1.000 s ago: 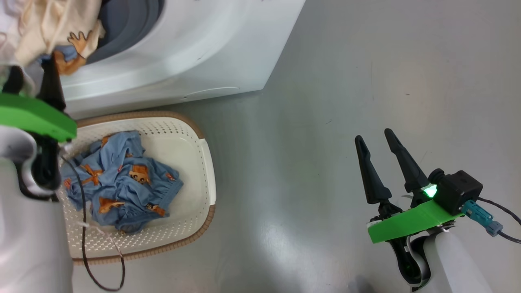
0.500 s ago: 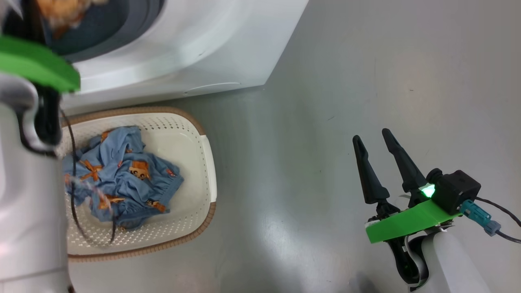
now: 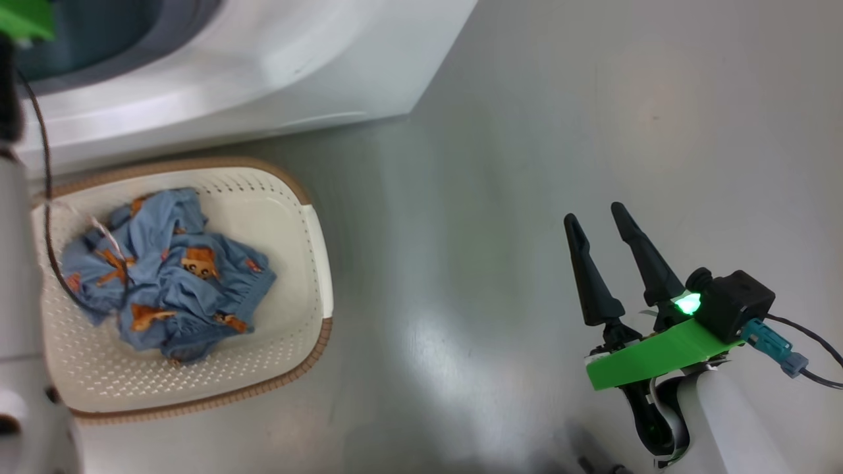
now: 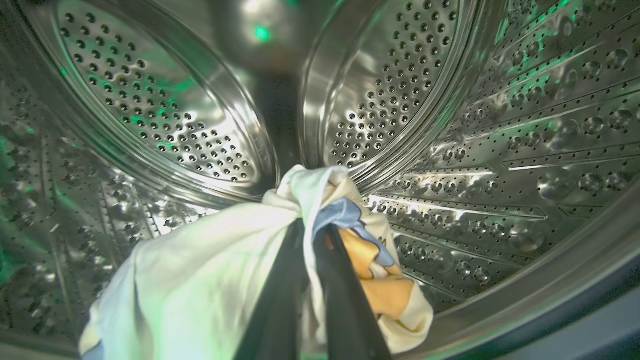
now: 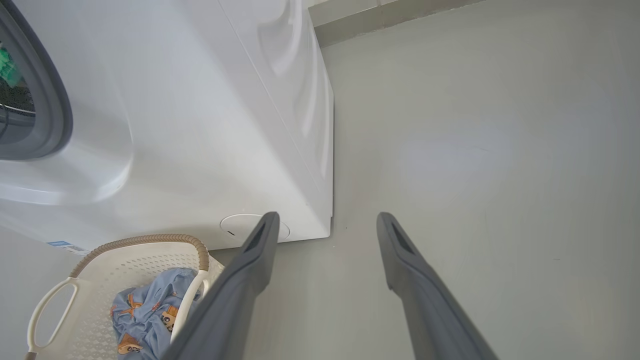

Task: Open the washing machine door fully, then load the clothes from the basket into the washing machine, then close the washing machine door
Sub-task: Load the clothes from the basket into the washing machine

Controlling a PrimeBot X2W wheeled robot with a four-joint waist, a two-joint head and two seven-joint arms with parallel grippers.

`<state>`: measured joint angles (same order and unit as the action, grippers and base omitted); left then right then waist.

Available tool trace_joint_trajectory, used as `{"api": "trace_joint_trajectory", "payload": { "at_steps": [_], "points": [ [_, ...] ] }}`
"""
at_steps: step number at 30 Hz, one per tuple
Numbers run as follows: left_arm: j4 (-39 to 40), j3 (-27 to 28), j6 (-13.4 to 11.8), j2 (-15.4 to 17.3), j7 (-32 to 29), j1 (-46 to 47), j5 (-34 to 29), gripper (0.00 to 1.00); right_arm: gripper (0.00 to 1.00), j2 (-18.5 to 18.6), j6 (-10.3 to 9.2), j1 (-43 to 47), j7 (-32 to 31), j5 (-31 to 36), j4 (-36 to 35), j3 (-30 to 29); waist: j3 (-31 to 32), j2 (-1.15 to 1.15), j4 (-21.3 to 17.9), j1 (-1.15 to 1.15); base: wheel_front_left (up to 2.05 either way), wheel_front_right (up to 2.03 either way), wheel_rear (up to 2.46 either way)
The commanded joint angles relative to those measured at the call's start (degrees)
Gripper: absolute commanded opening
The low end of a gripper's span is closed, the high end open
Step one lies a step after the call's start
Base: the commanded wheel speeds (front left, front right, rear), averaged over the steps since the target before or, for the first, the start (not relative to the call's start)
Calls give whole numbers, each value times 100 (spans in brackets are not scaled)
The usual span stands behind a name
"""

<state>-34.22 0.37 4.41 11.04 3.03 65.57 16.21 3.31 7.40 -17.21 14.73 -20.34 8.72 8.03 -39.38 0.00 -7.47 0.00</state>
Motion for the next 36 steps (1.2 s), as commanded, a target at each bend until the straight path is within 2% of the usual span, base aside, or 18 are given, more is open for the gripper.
{"api": "trace_joint_trajectory", "payload": {
  "at_steps": [1,16,21,27,36],
  "points": [
    [58,45,93,320,89,248,-40,0,100,-39,9,70,27,-2,-130,153,-166,0,-64,0,0,0,0],
    [-710,-348,264,805,293,1664,-67,0,100,-42,9,49,27,-188,-85,475,-611,0,-368,0,0,0,0],
    [-936,-455,281,983,125,1957,-64,0,100,-43,9,7,27,-265,-100,578,-767,0,-465,0,0,0,0],
    [-1390,-765,302,1091,-440,2176,88,0,100,-43,9,-56,27,-331,-81,589,-871,0,-479,0,0,0,0],
    [-1655,-863,285,1130,-306,2052,217,0,100,-43,9,-127,27,-316,-54,572,-793,0,-436,0,0,0,0]
  ]
}}
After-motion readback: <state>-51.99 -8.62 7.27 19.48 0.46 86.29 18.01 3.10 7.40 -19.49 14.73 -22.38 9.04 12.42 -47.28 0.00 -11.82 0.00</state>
